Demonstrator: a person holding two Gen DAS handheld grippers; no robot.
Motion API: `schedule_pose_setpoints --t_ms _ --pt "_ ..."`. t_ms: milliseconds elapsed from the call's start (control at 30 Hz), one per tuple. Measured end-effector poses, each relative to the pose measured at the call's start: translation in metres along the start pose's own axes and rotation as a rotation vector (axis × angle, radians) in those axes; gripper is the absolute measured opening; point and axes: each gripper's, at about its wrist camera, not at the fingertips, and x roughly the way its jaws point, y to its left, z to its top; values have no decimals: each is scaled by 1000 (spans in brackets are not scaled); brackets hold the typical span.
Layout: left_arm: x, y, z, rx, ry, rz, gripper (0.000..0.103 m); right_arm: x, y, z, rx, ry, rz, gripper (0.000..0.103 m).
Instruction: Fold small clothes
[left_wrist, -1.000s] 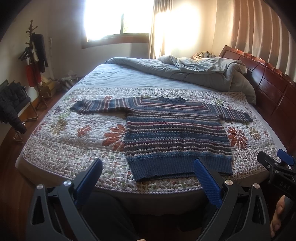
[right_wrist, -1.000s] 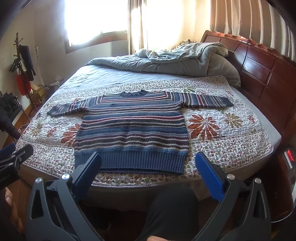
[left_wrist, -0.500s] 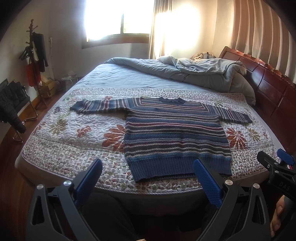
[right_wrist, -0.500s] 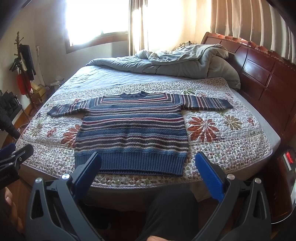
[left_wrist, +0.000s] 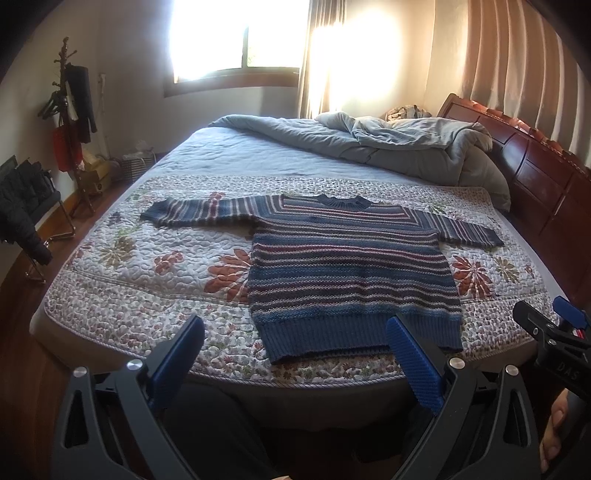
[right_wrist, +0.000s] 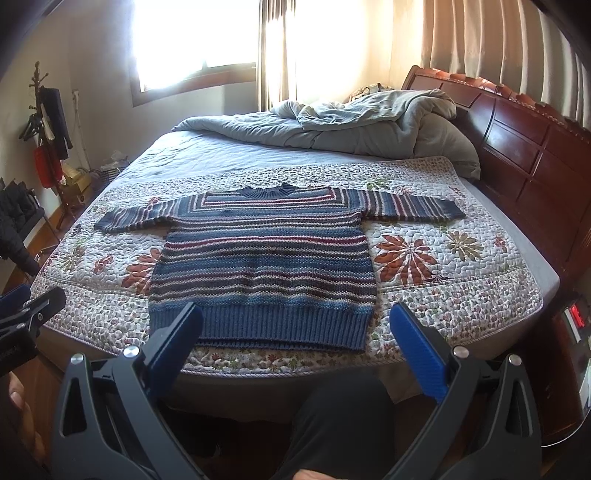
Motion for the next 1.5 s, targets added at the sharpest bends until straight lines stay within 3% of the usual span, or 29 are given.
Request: schedule_pose_setpoints --t_ms 767,1067,1133,1200,1233,1300,1400,1500 --pt "3 2 -4 0 4 0 99 6 -4 -5 2 15 -7 100" --pt "26 -5 0 24 13 -8 99 26 -16 2 -3 7 -32 100" --pt "47 -9 5 44 32 -44 99 41 -31 11 -1 -32 9 100" --pt "71 -12 11 50 63 -151 99 62 -56 18 30 -56 81 100" --pt "86 -15 14 61 63 -244 99 84 -76 23 68 -21 102 100" --pt "108 -23 21 87 62 -353 99 123 -106 29 115 50 93 100" --pt "151 -41 38 117 78 -397 99 174 -167 40 249 99 156 100" --pt "182 -54 53 102 64 -454 99 218 -240 49 473 108 237 100"
